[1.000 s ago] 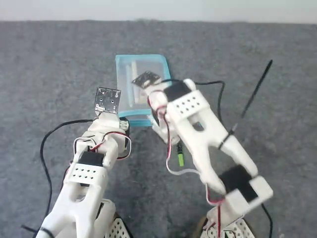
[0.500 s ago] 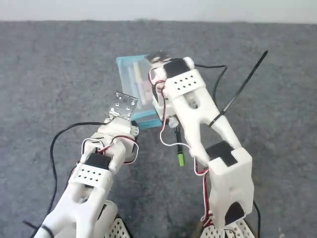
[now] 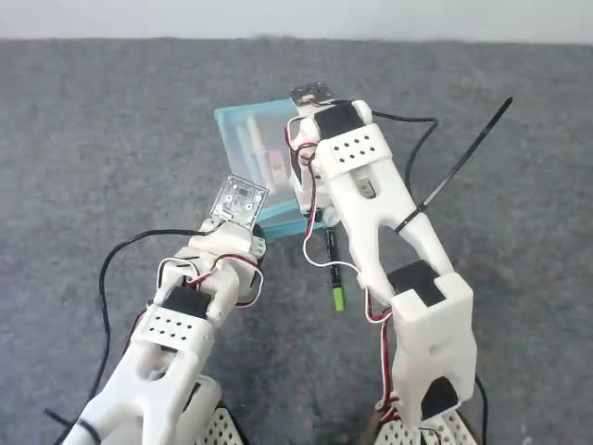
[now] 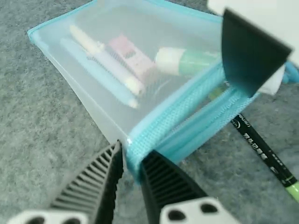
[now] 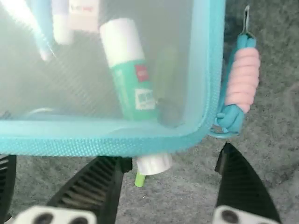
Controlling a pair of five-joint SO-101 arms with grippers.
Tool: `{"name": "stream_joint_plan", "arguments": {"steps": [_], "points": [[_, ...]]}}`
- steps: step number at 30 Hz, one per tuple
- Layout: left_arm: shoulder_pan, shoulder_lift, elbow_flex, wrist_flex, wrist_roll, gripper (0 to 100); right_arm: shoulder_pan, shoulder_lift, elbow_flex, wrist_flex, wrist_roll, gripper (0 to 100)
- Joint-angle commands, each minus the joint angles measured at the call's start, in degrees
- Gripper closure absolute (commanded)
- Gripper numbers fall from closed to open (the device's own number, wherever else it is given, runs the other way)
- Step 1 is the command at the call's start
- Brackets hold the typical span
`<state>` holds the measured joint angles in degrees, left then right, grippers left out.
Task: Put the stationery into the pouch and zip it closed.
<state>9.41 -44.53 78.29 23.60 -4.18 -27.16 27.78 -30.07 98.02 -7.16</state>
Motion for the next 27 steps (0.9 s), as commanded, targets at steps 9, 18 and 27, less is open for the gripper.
{"name": "stream_joint_plan", "arguments": {"steps": [9,18,27], "points": [[-4.9,-0.6,-1.3,-1.9,1.9,99,-2.0,-7.7,-4.8,3.6,3.8,72.7],[-5.4,-0.6,-1.3,-1.9,2.1,99,-5.3,-8.2,-4.7,2.9,7.8,72.8],[-5.4,-0.6,-1.4,-1.9,2.1,99,-7.1,-23.3,15.3,-10.7,10.2,75.4]]}}
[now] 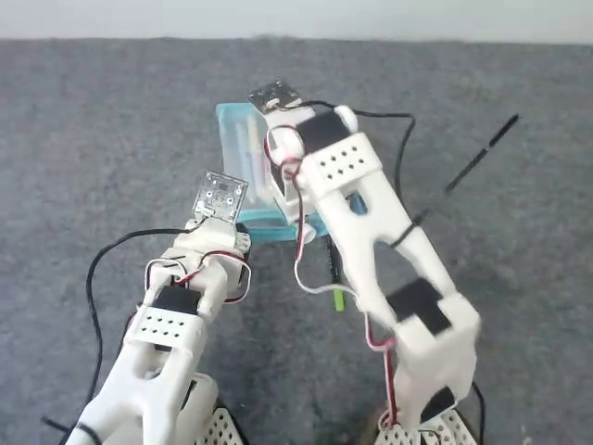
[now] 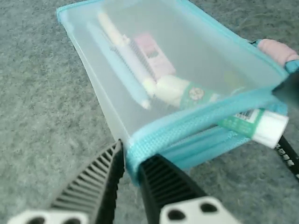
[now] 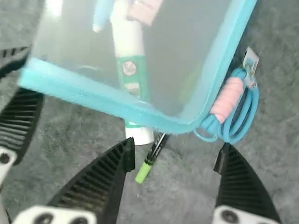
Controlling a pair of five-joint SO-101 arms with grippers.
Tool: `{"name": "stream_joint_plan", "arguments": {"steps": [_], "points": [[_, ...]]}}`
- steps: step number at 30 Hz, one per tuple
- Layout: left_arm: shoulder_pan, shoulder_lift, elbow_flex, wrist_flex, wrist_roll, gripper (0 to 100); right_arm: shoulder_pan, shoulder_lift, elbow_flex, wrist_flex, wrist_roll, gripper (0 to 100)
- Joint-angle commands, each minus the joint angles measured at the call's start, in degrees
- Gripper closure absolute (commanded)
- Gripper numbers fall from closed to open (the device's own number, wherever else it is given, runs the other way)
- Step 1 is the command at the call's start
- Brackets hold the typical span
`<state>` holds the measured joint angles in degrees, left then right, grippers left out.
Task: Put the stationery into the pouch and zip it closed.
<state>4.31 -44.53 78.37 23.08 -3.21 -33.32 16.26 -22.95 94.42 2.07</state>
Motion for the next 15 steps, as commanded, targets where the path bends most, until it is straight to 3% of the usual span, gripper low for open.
{"name": "stream_joint_plan", "arguments": {"steps": [1,8,15], "points": [[-0.3,-0.6,-1.5,-1.4,1.1,99,-1.0,-15.6,13.5,-10.6,1.1,76.5],[0.1,-0.6,-1.5,-1.4,1.1,99,-4.0,-41.5,53.3,-40.7,4.9,81.5],[-0.2,-0.6,-1.5,-1.4,1.1,99,-7.3,-39.5,56.7,-45.1,4.9,90.9]]}}
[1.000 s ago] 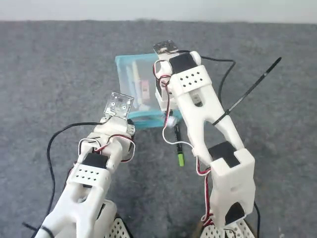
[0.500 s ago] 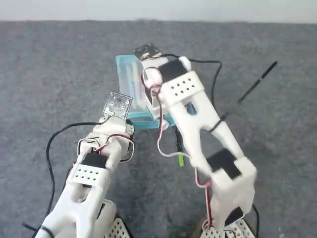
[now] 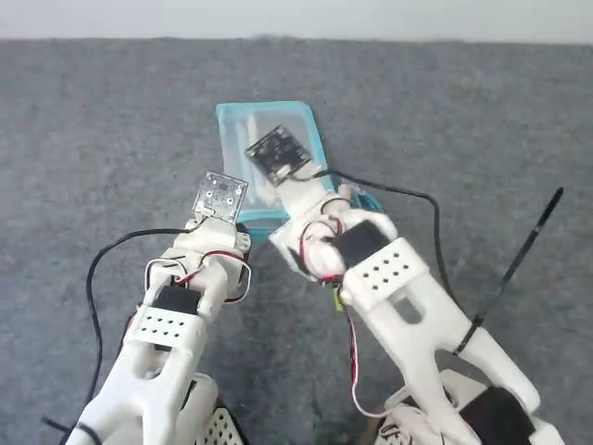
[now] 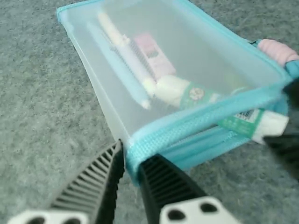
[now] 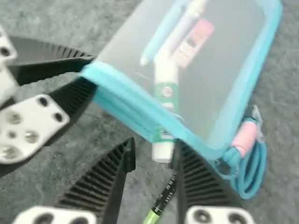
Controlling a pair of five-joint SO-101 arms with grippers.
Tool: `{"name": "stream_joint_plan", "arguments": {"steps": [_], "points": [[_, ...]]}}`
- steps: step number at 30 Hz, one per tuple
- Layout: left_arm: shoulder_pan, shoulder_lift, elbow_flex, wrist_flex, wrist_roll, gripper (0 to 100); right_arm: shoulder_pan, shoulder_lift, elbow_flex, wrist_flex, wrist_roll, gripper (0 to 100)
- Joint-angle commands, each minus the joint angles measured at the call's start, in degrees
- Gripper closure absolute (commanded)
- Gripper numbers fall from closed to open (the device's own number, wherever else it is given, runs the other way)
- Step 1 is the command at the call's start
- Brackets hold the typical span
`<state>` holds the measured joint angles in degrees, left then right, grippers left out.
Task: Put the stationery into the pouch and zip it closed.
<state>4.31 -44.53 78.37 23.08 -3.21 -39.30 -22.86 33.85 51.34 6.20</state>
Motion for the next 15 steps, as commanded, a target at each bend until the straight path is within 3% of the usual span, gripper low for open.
{"name": "stream_joint_plan", "arguments": {"steps": [1,15], "points": [[-0.2,-0.6,-1.5,-1.4,1.1,99,-1.5,1.1,-0.1,-2.2,0.8,90.8],[0.1,-0.5,-1.4,-1.3,1.1,99,-0.4,10.2,-0.1,-9.4,0.6,90.8]]}}
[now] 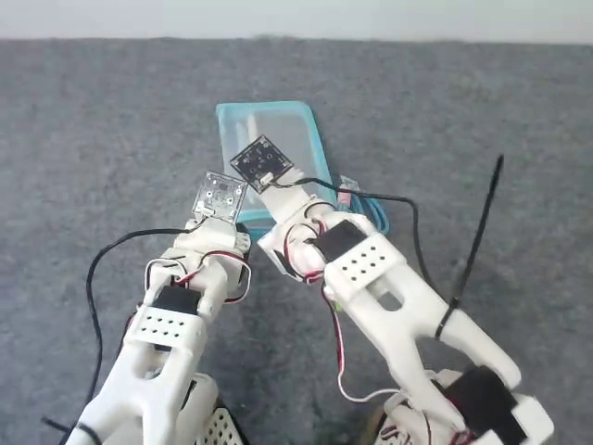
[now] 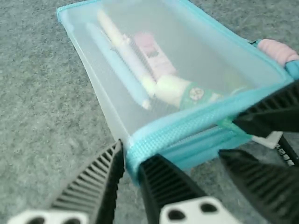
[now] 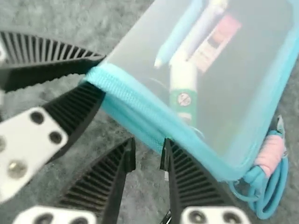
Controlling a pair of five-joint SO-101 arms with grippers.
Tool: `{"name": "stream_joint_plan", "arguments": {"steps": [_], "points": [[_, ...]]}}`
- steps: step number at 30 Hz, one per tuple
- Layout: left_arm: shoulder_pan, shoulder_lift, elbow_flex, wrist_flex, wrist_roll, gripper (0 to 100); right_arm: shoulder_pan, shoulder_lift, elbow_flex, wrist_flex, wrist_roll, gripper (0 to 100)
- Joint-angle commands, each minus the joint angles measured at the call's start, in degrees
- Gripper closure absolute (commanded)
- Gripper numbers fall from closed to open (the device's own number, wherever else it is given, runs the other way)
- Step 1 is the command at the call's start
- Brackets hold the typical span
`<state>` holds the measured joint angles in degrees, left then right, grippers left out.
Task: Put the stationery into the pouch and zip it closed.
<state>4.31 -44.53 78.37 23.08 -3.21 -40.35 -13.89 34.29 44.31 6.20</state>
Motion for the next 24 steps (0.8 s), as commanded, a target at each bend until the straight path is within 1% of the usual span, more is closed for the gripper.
{"name": "stream_joint_plan", "arguments": {"steps": [1,4,7,10,13,17,19,22,24], "points": [[0.2,-0.5,-1.3,-1.3,1.1,99,1.0,2.2,-0.6,-3.1,0.5,90.8],[0.2,-0.5,-1.3,-1.2,1.1,99,3.6,4.5,-2.4,-3.6,0.4,90.8],[0.2,-0.5,-1.3,-1.2,1.1,99,7.9,7.4,-4.5,-3.9,-0.2,90.8],[0.2,-0.5,-1.3,-1.2,1.1,99,11.6,10.4,-7.2,-3.4,-4.8,90.8],[-0.1,-0.5,-1.3,-1.2,1.1,99,13.6,10.6,-7.7,-2.9,-5.8,90.8],[-0.2,-0.5,-1.3,-1.2,1.1,99,14.2,7.5,-7.4,-0.2,-5.8,90.9],[-0.2,-0.5,-1.4,-1.2,1.1,99,13.5,5.1,-7.3,3.3,-5.4,90.9],[-0.2,-0.5,-1.4,-1.2,1.1,99,12.4,-1.0,-7.0,9.4,-5.4,90.8],[-0.3,-0.5,-1.4,-1.2,1.1,99,12.6,-6.1,-5.2,10.8,-5.8,90.8]]}}
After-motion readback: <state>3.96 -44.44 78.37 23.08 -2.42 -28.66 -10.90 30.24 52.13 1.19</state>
